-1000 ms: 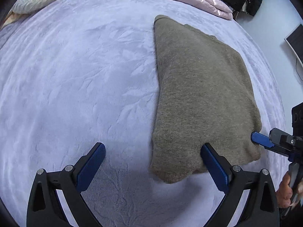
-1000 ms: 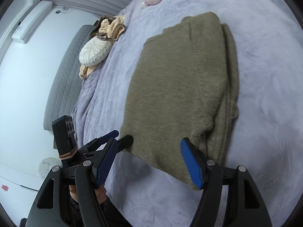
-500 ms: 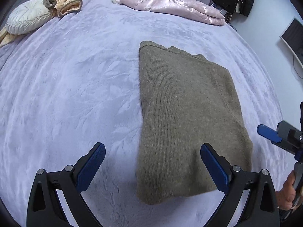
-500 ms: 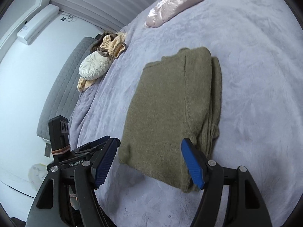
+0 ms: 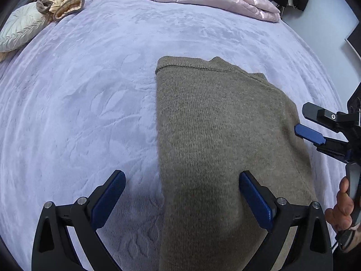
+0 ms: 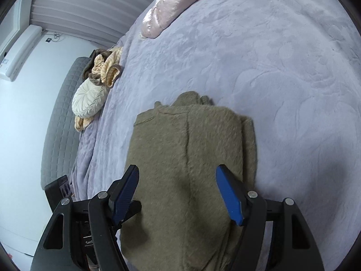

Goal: Fold small clothes
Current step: 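Move both open tools along the folded sweater to its edge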

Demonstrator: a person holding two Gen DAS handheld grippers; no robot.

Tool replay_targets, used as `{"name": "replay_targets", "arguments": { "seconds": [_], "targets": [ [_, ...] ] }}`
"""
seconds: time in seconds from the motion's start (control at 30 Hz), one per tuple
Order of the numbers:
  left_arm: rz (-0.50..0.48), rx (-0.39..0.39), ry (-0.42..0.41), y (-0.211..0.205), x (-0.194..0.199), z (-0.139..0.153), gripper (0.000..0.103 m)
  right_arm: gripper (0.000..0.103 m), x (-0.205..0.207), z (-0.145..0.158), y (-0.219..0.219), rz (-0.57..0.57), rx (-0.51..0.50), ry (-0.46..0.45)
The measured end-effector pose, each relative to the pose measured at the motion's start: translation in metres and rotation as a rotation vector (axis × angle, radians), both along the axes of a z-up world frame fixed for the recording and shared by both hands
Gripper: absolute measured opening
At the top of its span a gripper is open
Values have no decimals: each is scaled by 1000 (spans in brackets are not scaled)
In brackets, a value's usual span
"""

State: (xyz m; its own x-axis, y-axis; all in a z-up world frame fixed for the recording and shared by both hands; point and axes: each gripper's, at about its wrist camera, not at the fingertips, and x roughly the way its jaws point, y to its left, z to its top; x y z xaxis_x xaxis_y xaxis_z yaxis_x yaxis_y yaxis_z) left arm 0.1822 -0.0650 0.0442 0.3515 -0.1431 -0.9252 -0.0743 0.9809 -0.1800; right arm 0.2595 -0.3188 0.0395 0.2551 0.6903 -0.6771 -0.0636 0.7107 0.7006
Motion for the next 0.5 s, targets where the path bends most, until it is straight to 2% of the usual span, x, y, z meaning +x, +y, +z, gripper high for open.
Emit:
{"name": "replay_targets", "arguments": {
  "seconds": [0.13, 0.2, 0.27, 0.37, 0.5],
  "targets": [
    [-37, -41, -15, 5, 0, 7, 101, 74, 5, 6, -12, -45, -26, -46],
    [-68, -101, -13, 12, -3, 9, 101, 79, -5, 17, -14, -46, -121, -97],
    [-92, -198, 0, 22, -5, 7, 101, 82, -17, 21, -15, -17, -189, -113],
    [-105, -314, 36, 31, -4, -3, 101, 82, -35, 11, -18, 59, -188, -43],
    [-107, -394, 93, 26, 0, -21, 101, 82, -55, -7, -14, 125, -123, 9]
  ]
}}
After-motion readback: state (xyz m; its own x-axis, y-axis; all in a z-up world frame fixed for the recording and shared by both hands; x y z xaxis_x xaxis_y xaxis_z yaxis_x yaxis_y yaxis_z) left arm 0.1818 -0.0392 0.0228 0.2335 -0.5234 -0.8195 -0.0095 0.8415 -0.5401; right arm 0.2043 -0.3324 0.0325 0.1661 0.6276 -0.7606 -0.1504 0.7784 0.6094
